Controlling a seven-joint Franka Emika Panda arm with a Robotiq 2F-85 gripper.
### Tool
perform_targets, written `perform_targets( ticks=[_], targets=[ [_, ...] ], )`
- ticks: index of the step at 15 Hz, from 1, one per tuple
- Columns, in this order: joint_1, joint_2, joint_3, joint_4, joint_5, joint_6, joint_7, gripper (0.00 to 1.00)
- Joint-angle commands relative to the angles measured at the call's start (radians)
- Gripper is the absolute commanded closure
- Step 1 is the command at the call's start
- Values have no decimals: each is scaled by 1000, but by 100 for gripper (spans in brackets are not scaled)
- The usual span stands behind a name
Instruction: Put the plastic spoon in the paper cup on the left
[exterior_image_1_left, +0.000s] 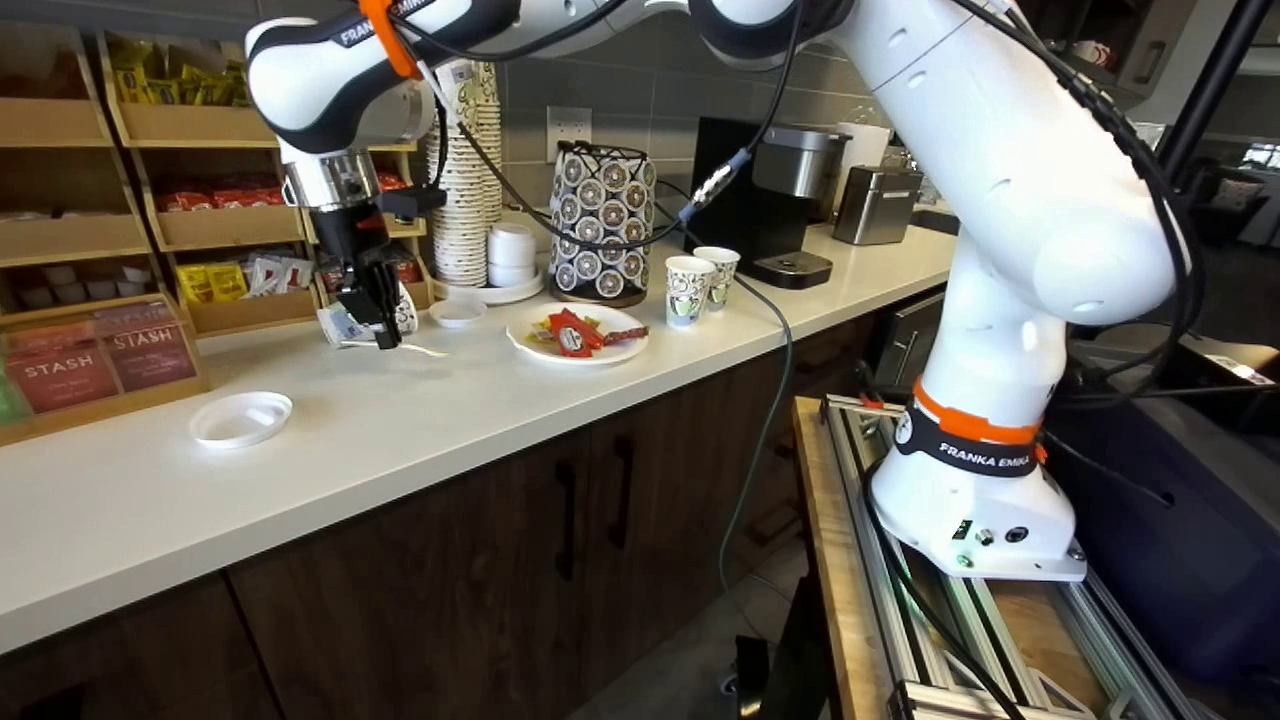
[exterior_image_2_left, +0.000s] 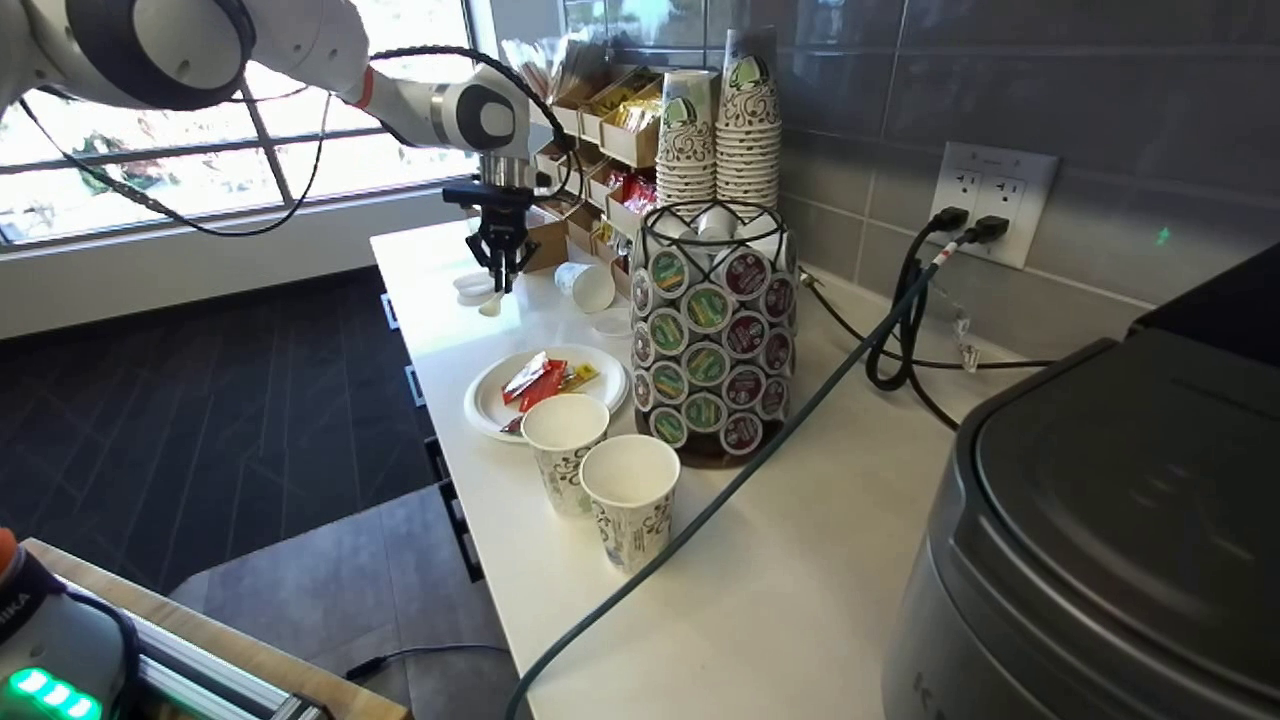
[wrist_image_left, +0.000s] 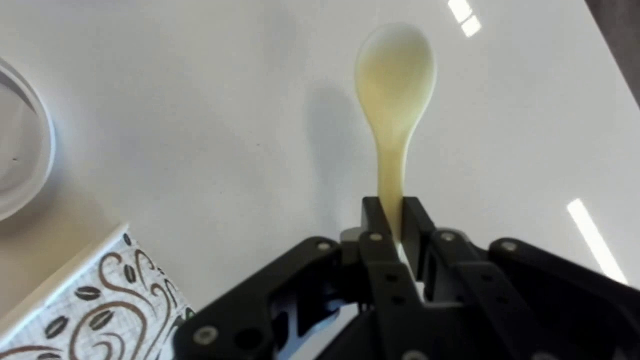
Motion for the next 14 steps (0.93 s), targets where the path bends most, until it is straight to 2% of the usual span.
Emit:
perform_targets(
  ticks=[1,5,8,10,14],
  targets=[
    [-76,-158,26,-239,81,171,-109,94],
    [-143,-282,48,-424,167,379,-258,94],
    [-195,-388,66,-569,306,460,-325,94],
    [-230,-466,71,-667,412,476,-415,94],
    [-271,-637,10,-859,625,432,-564,94]
  ],
)
